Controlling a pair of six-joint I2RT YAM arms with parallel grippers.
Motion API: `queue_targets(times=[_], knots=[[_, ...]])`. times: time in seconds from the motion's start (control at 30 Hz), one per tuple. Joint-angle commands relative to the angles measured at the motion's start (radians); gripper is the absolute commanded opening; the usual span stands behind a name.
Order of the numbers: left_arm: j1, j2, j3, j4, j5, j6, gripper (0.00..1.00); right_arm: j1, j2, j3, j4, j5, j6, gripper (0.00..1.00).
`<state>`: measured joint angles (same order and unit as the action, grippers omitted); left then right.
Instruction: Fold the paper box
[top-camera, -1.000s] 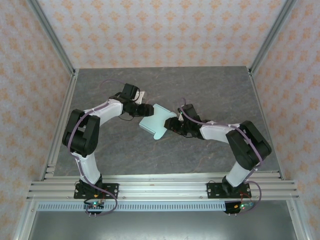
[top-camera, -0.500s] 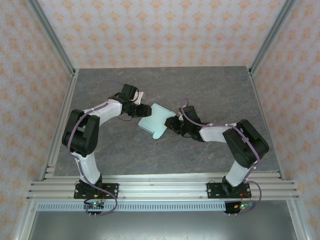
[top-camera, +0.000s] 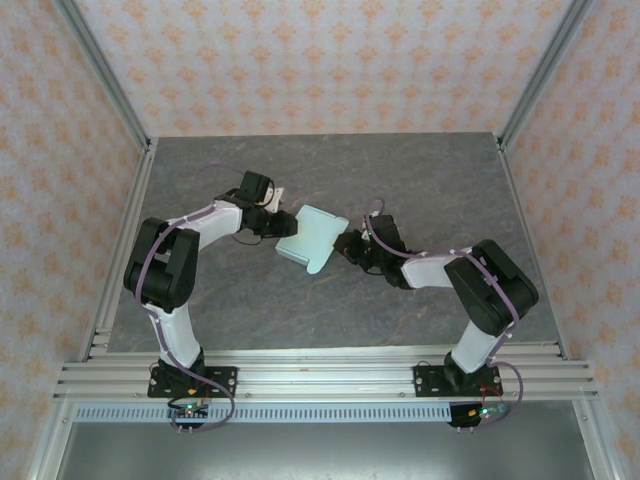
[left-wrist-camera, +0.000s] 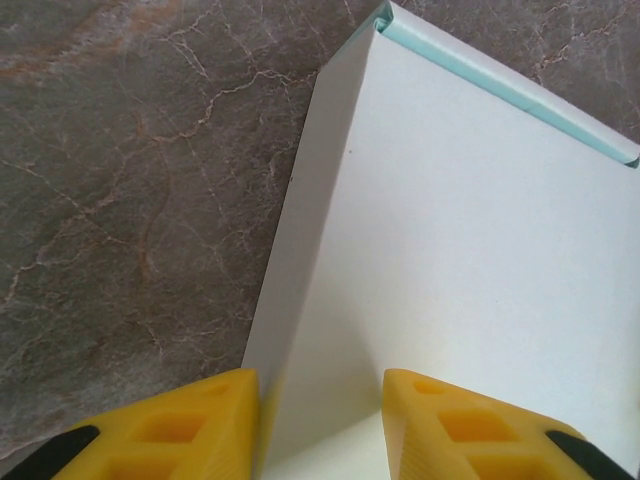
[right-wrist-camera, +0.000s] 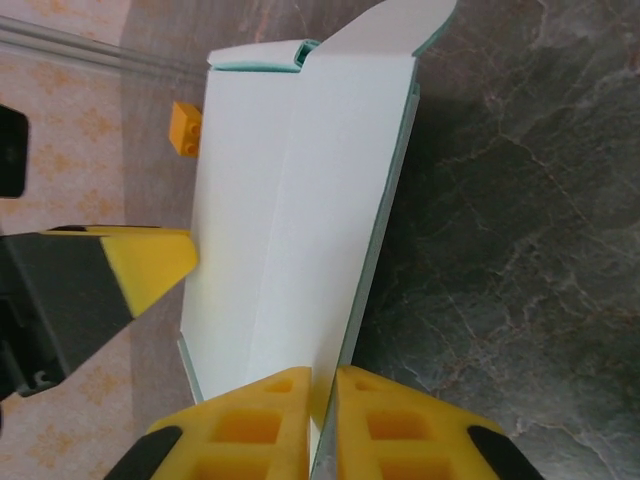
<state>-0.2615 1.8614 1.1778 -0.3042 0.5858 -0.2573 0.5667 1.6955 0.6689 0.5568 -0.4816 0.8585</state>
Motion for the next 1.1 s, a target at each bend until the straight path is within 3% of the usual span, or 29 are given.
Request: queue_targets(times=[0.0,0.33,1.07], knots=[[0.004,0.022,-0.024,0.019,0.047,-0.013,0.37,-0.002,-0.005,-0.024,0.115,0.025,0.027,0.1],[0.007,0.042,-0.037,0.048,0.096,-0.034,0.35,-0.002,-0.07,-0.034,0.155,0.049,0.046,0.0],[-0.009,0.104,-0.03,0.096,0.175,-0.063,0.36,-0.002,-0.132,0.023,0.042,0.075,0.021,0.0]])
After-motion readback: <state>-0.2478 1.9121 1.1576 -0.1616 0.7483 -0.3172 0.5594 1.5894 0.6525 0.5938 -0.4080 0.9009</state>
